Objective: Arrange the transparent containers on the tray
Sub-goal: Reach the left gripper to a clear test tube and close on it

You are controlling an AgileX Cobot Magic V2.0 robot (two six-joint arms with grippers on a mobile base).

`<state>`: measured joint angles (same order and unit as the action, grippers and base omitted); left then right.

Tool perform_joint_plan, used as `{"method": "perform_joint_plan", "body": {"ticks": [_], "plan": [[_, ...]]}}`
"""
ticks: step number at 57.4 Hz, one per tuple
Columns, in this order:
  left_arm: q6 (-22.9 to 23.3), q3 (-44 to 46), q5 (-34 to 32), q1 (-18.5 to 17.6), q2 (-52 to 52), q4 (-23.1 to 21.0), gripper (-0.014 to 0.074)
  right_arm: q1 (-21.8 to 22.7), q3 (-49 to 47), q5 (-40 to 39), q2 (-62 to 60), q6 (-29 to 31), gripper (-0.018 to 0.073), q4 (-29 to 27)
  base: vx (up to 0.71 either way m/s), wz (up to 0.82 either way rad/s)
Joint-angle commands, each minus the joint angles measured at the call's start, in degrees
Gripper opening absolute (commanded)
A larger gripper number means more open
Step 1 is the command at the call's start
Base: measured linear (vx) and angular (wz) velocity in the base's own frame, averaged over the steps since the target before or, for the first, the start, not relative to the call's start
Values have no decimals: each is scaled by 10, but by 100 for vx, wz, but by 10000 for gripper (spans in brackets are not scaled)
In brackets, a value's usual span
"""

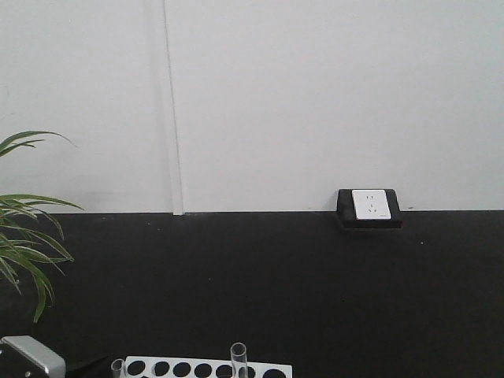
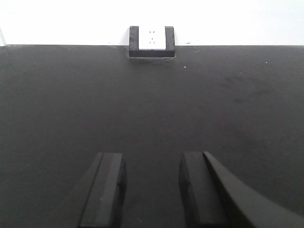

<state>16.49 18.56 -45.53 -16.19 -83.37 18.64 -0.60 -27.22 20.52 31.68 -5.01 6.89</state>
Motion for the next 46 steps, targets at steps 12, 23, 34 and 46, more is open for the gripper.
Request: {"method": "perform_joint_plan", "body": {"ticks": [12, 23, 34, 46], "plan": [[2, 24, -100, -3, -39, -14, 520, 0, -19, -48, 5, 2, 367, 9, 0, 0], [2, 24, -125, -3, -60, -29, 476, 0, -19, -39, 5, 2, 367, 9, 0, 0], [2, 24, -133, -3, -61, -33, 388, 0, -19, -34, 5, 2, 367, 9, 0, 0], [2, 24, -140, -3, -61, -33, 301, 0, -19, -34, 5, 2, 367, 9, 0, 0]]}}
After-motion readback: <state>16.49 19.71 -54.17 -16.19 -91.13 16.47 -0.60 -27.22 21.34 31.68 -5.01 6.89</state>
